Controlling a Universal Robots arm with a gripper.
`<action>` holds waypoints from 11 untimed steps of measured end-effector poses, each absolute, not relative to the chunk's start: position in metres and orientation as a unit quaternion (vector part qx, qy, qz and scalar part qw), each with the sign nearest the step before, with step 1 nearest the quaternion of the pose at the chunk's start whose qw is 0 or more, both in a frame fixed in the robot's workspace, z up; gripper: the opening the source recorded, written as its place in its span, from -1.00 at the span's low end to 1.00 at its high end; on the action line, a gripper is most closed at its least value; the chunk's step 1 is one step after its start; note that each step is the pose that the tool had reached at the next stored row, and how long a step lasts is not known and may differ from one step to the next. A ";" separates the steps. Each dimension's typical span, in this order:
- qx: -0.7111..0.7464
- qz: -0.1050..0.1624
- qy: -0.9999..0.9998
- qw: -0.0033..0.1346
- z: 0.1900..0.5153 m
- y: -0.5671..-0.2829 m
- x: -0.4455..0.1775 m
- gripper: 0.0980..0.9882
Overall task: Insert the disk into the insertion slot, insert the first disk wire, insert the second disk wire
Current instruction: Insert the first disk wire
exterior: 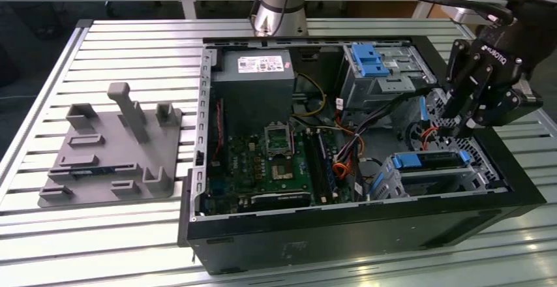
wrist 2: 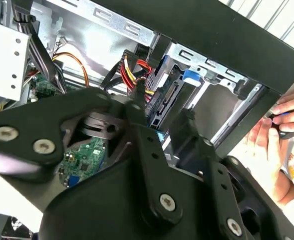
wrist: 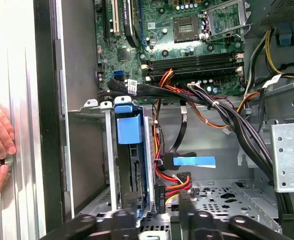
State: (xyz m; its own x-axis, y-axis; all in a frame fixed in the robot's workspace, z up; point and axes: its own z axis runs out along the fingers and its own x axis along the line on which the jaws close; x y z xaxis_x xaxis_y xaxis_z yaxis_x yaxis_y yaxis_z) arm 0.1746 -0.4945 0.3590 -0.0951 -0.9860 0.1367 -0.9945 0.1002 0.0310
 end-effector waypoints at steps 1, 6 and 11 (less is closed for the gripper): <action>0.670 0.035 -0.739 0.061 0.359 -0.494 0.175 -0.15; 0.670 0.034 -0.739 0.061 0.356 -0.493 0.174 -0.30; 0.670 0.036 -0.739 0.062 0.353 -0.492 0.173 -0.30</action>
State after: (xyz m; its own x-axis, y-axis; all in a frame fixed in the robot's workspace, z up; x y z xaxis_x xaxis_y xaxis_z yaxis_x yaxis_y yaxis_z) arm 0.1728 -0.4919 0.3529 -0.0950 -0.9856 0.1402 -0.9945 0.1002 0.0306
